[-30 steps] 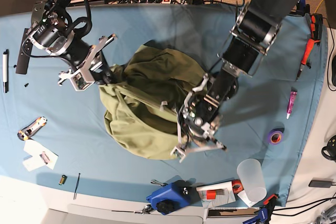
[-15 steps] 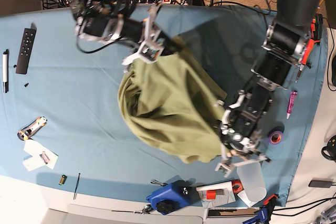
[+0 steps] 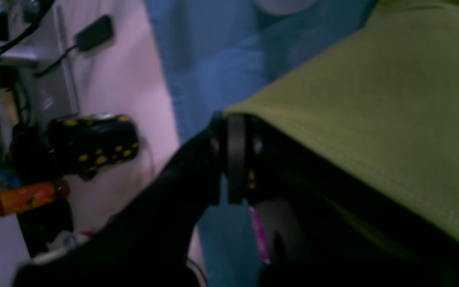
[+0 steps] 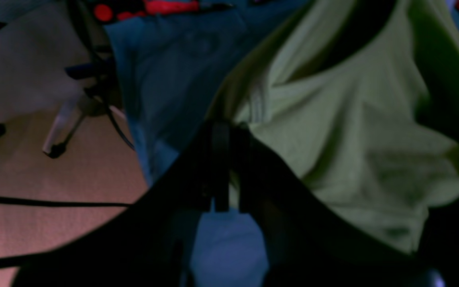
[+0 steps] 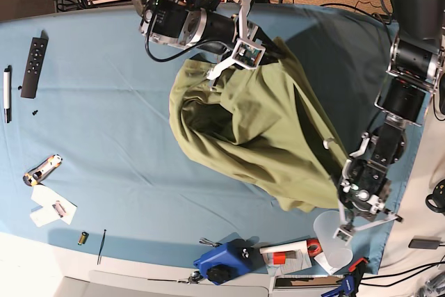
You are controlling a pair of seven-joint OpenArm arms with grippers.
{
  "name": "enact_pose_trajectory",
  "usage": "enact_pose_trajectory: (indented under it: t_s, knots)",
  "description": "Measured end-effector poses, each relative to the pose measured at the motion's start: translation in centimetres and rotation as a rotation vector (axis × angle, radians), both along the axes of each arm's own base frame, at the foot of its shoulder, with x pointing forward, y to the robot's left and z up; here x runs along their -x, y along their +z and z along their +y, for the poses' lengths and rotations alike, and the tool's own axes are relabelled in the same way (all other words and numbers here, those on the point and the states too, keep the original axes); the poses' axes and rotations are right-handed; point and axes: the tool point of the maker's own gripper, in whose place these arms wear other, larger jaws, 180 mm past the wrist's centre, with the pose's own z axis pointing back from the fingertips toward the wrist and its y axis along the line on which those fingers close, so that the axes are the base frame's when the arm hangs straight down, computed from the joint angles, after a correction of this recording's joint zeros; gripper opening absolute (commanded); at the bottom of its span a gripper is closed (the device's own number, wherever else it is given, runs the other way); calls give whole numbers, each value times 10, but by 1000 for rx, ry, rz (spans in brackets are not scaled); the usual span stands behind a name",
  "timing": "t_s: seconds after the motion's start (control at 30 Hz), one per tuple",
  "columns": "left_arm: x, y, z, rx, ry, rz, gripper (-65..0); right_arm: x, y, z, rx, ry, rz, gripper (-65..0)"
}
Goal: Layout the t-shirt on the table in an organized manner, then fold the t-shirt properly
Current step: 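Lift the t-shirt with both grippers and stretch it apart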
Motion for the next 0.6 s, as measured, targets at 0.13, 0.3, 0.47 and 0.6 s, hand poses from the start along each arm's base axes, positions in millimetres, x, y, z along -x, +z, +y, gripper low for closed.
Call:
enact_pose_trajectory:
  t_s: [0.13, 0.3, 0.47, 0.6]
  knots:
    - [-10, 16, -4, 55, -2, -23, -650, -24, 4, -16, -13, -115, -2, -650]
    - [-29, 51, -45, 192, -131, -37, -650, -54, 16, -53, -26, -277, -25, -650]
    - [-33, 62, -106, 297, -255, -18, -650, -68, 36, -92, -39, -396, -65, -650]
    - [-29, 59, -163, 365, -337, -2, -650, -72, 33, -134, 12, -523, -65, -650]
